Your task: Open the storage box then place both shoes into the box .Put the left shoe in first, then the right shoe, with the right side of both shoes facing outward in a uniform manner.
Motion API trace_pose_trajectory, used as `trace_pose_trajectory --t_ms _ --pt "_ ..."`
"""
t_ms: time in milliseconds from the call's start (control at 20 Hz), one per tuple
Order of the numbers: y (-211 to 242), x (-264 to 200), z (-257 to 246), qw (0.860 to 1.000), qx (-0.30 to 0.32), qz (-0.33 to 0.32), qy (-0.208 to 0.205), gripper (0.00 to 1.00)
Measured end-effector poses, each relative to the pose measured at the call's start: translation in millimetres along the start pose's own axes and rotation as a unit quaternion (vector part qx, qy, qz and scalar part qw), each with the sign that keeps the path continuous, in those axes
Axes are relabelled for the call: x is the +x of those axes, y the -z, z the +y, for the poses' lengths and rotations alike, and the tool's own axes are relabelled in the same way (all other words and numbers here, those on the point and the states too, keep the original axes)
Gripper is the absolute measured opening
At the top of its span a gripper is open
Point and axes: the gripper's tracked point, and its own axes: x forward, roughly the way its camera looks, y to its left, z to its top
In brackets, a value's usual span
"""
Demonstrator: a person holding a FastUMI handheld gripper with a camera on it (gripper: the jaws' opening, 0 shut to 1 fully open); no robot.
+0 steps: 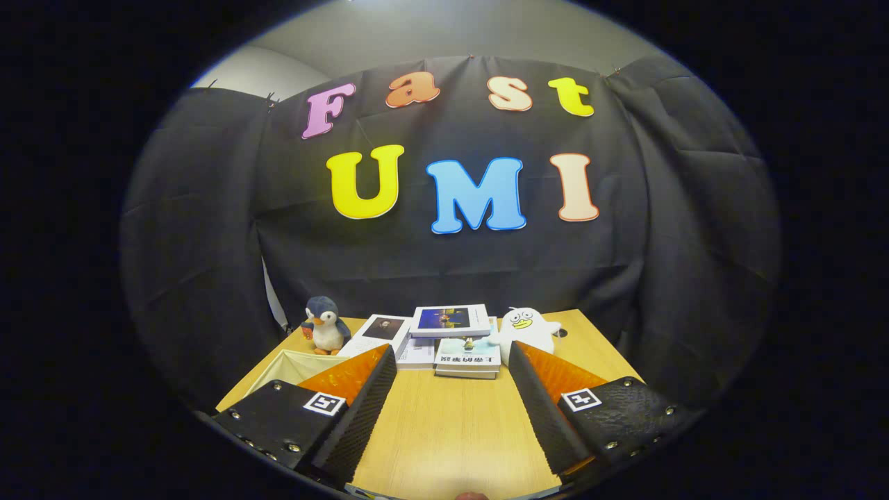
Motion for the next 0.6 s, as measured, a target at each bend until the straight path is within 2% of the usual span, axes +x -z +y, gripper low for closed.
trace_pose_trajectory --t_ms 350,600 --pt "-8.8 -35.5 -49.2 0.997 0.011 -0.061 0.038 0.97" --pt "-9.4 -50.0 -66.5 0.996 0.030 -0.078 0.040 0.97"
